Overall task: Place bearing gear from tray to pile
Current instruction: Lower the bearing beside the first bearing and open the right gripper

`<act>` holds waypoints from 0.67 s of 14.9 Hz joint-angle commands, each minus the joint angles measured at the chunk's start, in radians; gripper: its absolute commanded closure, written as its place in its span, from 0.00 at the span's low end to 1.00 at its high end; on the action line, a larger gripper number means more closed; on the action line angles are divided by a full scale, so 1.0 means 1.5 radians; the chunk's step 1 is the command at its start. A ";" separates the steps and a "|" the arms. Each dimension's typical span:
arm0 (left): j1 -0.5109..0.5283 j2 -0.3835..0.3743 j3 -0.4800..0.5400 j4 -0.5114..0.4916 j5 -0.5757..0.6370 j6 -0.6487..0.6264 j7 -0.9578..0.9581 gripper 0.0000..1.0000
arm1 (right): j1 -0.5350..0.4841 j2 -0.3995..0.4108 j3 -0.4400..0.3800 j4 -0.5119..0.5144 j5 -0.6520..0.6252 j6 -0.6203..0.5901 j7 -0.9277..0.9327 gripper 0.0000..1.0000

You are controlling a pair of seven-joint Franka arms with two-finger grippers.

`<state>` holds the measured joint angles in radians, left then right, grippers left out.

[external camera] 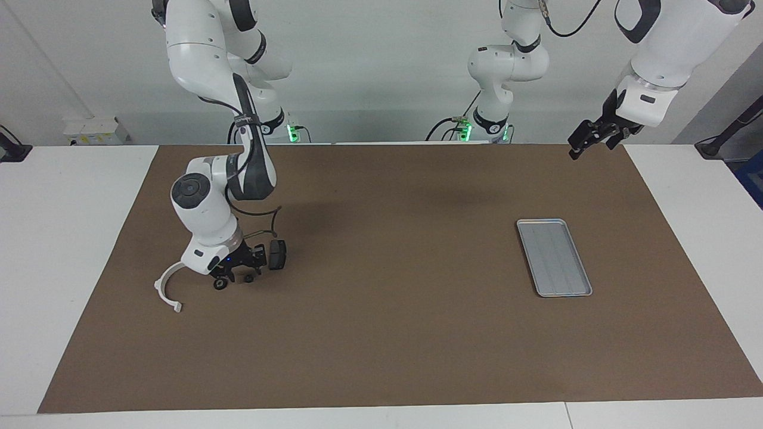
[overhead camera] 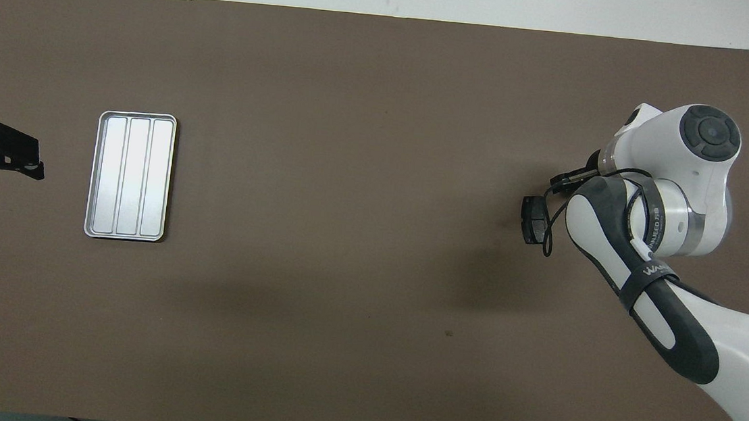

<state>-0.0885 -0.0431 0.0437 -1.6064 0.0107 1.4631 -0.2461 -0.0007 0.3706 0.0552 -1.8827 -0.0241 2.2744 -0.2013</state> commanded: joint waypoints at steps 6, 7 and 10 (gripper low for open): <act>0.005 -0.014 -0.005 -0.012 0.003 -0.006 0.002 0.00 | -0.013 -0.092 0.007 0.129 0.006 -0.185 0.064 0.00; 0.005 -0.014 -0.005 -0.012 0.003 -0.005 0.002 0.00 | -0.013 -0.103 0.005 0.150 0.005 -0.225 0.065 0.00; 0.005 -0.014 -0.005 -0.012 0.003 -0.005 0.002 0.00 | -0.021 -0.149 0.001 0.186 0.004 -0.327 0.067 0.00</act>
<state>-0.0885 -0.0431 0.0437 -1.6064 0.0107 1.4626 -0.2461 -0.0084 0.1872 0.0504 -1.6274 -0.0241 1.8575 -0.1123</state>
